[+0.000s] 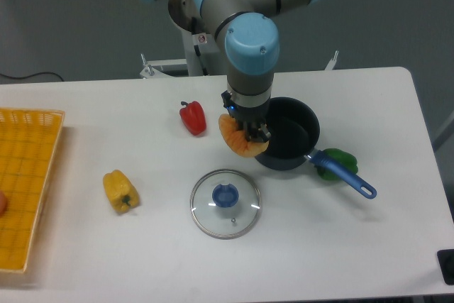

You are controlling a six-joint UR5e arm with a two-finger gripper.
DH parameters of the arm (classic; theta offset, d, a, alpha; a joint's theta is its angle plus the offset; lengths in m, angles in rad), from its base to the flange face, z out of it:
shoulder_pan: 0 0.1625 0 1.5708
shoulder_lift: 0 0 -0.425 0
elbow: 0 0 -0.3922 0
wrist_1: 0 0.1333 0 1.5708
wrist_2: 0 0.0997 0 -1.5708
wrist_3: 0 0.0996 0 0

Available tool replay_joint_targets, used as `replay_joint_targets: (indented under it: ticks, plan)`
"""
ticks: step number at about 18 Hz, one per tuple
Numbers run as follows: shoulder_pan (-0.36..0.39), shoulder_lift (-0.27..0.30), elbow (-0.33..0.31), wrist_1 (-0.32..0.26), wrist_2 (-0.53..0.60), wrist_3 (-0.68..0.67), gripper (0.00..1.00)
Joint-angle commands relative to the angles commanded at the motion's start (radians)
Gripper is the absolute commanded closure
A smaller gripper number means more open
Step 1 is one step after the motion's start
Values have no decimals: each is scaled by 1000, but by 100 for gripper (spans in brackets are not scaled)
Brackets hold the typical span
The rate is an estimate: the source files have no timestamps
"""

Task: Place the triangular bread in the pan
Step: 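Hold the orange triangular bread in the gripper beside the black pan rim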

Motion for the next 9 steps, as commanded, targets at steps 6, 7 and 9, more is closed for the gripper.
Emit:
replay_joint_targets:
  ticks: [6,7,9]
  plan:
    - [5,9,-32,6,2,0,70]
    - [6,9,-34,5,3,0,70]
    - [5,14,-48,5,8,2,72]
